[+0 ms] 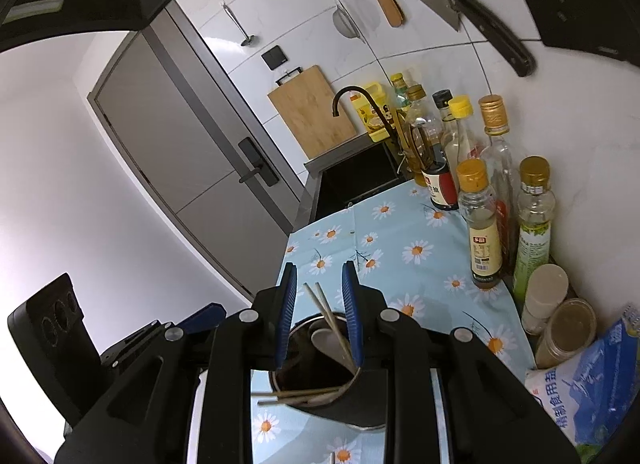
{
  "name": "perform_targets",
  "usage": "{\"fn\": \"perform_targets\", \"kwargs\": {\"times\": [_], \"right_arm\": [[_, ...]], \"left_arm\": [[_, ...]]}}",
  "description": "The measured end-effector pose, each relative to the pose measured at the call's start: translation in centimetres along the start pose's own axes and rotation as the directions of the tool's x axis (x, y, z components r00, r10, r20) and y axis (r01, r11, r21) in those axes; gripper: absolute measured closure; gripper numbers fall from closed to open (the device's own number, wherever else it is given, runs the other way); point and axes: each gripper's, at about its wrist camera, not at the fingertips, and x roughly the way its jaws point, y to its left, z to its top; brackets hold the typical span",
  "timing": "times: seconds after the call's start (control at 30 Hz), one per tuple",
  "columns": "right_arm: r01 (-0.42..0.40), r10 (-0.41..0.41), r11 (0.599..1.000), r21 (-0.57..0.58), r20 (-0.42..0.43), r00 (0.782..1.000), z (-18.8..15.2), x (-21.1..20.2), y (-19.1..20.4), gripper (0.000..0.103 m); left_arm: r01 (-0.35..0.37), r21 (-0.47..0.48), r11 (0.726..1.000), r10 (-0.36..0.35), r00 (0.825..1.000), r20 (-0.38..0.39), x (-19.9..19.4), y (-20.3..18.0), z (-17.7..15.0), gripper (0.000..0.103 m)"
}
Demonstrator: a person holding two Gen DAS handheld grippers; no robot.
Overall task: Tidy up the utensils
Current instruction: 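Lift both open tools out of the holder and move them to the remaining utensils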
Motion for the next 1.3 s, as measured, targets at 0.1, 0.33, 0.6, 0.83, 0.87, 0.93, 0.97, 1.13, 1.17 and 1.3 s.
{"fn": "perform_targets", "kwargs": {"times": [0.1, 0.33, 0.6, 0.83, 0.87, 0.93, 0.97, 1.13, 1.17, 1.3], "right_arm": [[-0.020, 0.020, 1.000, 0.005, 0.004, 1.000, -0.1, -1.0, -0.2, 0.066], [-0.072, 0.071, 0.997, -0.008, -0.052, 0.996, -0.5, -1.6, 0.2, 0.066], [-0.129, 0.124, 0.991, -0.022, -0.157, 0.980, -1.9, -2.6, 0.3, 0.065], [-0.180, 0.171, 0.983, -0.026, -0.218, 0.961, -4.4, -4.1, 0.3, 0.058], [-0.190, 0.181, 0.982, -0.012, -0.240, 0.954, -4.8, -4.0, 0.2, 0.058], [-0.199, 0.193, 0.980, 0.005, -0.271, 0.943, -5.6, -4.0, 0.1, 0.058], [-0.200, 0.194, 0.980, 0.008, -0.277, 0.941, -5.8, -4.0, 0.1, 0.058], [-0.180, 0.178, 0.983, 0.020, -0.302, 0.936, -7.2, -4.8, 0.0, 0.058], [-0.176, 0.175, 0.984, 0.023, -0.304, 0.936, -7.5, -4.9, -0.1, 0.058], [-0.161, 0.174, 0.985, 0.067, -0.327, 0.929, -9.0, -5.3, -0.5, 0.057]], "left_arm": [[-0.012, -0.003, 1.000, 0.012, 1.000, 0.008, -0.9, -0.5, -0.1, 0.071], [-0.064, -0.043, 0.997, 0.064, 0.998, 0.005, -2.9, -1.3, -0.3, 0.071], [-0.144, -0.124, 0.982, 0.146, 0.989, 0.008, -5.3, -2.5, -1.7, 0.071], [-0.208, -0.183, 0.961, 0.204, 0.978, -0.044, -6.9, -3.5, -4.1, 0.071], [-0.213, -0.190, 0.958, 0.206, 0.977, -0.056, -7.0, -3.6, -4.6, 0.071], [-0.225, -0.195, 0.954, 0.215, 0.974, -0.073, -7.3, -3.9, -5.3, 0.071], [-0.229, -0.196, 0.953, 0.217, 0.973, -0.081, -7.5, -4.1, -5.7, 0.071], [-0.248, -0.219, 0.944, 0.232, 0.968, -0.095, -8.5, -4.1, -7.2, 0.071], [-0.246, -0.219, 0.944, 0.230, 0.968, -0.096, -8.7, -4.0, -7.5, 0.071], [-0.199, -0.228, 0.953, 0.176, 0.978, -0.116, -8.8, -3.7, -8.8, 0.066]]}}
